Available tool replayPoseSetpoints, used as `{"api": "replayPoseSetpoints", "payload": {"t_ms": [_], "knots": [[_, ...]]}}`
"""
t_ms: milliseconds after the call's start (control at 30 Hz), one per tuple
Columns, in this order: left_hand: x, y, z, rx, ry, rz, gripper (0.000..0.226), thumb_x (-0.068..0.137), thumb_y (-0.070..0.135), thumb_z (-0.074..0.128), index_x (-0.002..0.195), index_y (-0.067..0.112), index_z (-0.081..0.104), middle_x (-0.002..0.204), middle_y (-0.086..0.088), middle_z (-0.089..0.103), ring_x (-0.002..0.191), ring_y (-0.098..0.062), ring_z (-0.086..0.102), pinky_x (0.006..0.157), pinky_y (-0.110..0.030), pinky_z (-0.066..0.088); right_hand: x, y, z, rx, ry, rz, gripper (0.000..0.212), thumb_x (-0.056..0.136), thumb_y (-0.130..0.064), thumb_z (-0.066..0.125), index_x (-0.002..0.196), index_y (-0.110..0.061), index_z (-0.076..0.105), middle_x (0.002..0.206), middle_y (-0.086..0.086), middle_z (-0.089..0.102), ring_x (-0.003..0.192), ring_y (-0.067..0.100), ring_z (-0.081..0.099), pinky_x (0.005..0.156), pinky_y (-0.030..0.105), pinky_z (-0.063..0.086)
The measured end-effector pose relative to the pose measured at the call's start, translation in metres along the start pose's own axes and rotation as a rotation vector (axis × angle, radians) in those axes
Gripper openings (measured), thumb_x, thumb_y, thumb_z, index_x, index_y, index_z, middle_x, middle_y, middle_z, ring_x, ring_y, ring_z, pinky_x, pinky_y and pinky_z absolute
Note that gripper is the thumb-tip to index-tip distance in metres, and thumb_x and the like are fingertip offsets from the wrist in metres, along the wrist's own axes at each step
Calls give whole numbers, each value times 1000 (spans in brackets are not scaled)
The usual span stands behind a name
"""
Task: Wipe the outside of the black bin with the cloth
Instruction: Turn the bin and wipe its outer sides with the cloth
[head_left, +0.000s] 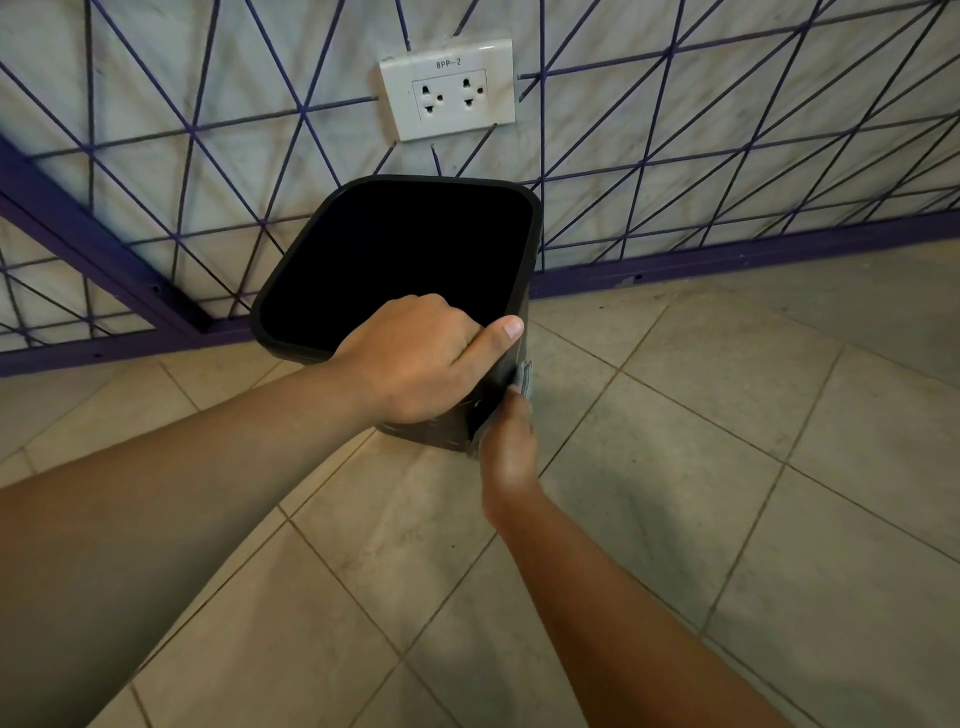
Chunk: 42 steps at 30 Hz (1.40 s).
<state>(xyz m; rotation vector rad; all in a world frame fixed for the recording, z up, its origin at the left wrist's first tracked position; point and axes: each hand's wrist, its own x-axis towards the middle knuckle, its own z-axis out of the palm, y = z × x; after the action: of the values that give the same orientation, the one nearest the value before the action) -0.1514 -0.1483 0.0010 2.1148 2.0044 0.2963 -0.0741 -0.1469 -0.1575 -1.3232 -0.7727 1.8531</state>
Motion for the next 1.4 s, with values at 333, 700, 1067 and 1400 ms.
{"api": "replayPoseSetpoints", "payload": {"t_ms": [333, 700, 1067, 1400], "knots": [[1, -1, 1, 7, 4, 6, 67, 97, 57, 21, 49, 18, 48, 46, -3, 50, 45, -16, 51, 54, -39, 45, -2, 8, 2, -13, -3, -70, 84, 93, -70, 31, 165, -28, 37, 158, -1, 51, 145, 16, 49, 122, 40, 42], [0, 0, 0, 19, 6, 19, 67, 99, 54, 22, 50, 18, 49, 48, -5, 51, 46, -16, 51, 51, -35, 40, 29, 15, -10, 77, -19, 11, 60, 110, -52, 29, 161, -21, 39, 152, 3, 54, 133, 17, 54, 100, 28, 52], [0, -2, 1, 13, 7, 26, 66, 100, 54, 23, 52, 17, 50, 48, -3, 49, 46, -15, 51, 51, -35, 42, 15, 24, -5, -39, -36, -110, 72, 100, -61, 33, 162, -25, 40, 151, 0, 57, 138, 14, 55, 103, 26, 51], [0, -4, 1, 7, 15, 50, 68, 100, 55, 22, 49, 18, 47, 44, -2, 47, 42, -14, 49, 50, -37, 43, 6, 23, 8, 67, 13, -105, 92, 87, -75, 32, 169, -33, 22, 173, -3, 29, 160, 17, 27, 131, 47, 28]]}}
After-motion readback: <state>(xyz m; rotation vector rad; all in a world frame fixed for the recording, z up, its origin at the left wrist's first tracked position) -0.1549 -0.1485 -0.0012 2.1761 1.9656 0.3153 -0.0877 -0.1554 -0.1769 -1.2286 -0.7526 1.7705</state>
